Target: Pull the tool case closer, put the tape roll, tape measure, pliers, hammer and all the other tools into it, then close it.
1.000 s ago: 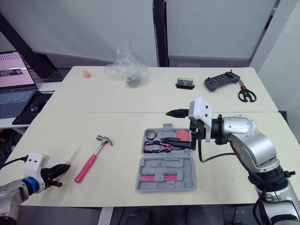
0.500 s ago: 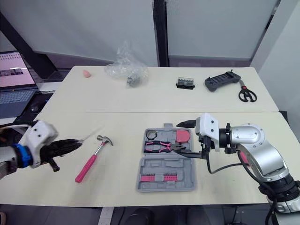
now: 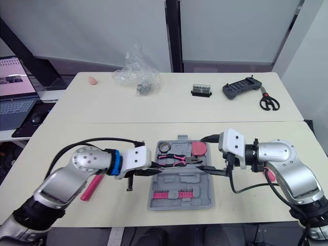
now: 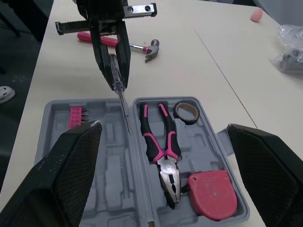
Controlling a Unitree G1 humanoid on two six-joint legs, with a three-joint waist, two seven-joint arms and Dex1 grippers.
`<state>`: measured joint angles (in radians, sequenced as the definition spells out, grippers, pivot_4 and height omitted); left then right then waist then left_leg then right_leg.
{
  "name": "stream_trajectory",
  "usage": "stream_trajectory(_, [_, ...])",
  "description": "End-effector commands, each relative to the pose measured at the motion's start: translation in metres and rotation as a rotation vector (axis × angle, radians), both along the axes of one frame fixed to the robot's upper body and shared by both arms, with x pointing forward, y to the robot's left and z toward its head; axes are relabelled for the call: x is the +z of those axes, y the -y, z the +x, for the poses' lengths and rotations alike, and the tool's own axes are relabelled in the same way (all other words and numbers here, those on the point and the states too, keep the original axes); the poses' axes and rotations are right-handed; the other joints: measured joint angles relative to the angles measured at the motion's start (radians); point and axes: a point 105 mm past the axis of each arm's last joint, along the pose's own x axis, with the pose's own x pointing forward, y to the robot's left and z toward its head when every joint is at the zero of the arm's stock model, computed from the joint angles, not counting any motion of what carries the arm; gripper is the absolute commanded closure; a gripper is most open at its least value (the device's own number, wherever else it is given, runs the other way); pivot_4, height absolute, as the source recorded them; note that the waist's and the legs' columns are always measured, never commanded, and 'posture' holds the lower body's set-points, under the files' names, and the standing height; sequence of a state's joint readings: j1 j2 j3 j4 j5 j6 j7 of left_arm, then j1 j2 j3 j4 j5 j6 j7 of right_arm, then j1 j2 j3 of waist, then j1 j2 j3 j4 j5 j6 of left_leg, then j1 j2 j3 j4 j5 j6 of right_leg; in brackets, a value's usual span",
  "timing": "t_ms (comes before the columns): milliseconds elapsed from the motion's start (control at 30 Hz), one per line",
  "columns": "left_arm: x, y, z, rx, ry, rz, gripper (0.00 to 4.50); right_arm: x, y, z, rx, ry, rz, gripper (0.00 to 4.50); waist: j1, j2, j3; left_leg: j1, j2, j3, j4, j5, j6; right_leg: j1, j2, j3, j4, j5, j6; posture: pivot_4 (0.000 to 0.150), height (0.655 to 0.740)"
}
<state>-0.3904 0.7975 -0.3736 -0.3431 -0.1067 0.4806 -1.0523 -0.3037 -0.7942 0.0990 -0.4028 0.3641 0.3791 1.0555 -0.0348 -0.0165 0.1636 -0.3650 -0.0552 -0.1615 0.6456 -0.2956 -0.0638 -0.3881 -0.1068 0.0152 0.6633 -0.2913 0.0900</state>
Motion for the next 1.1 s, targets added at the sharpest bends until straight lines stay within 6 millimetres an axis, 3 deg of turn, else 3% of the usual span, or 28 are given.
stream_trajectory(33, [-0.003, 0.011, 0.001, -0.015, 0.004, 0.01, 4.31, 0.009, 0.0, -0.006, -0.002, 0.057, -0.006, 0.0, 0.002, 0.0, 0.0, 0.0, 0.0, 0.0, 0.0, 0.0, 0.0, 0.0, 0.0, 0.0, 0.0, 0.0, 0.0, 0.15, 0.74])
stream_trajectory(1100, [-0.041, 0.035, 0.023, -0.052, 0.054, 0.086, 4.31, 0.001, 0.01, -0.015, -0.064, 0.018, -0.053, 0.0, 0.003, 0.0, 0.0, 0.0, 0.0, -0.001, 0.001, 0.002, -0.003, 0.001, 0.0, -0.001, 0.0, 0.0, 0.0, 0.15, 0.74])
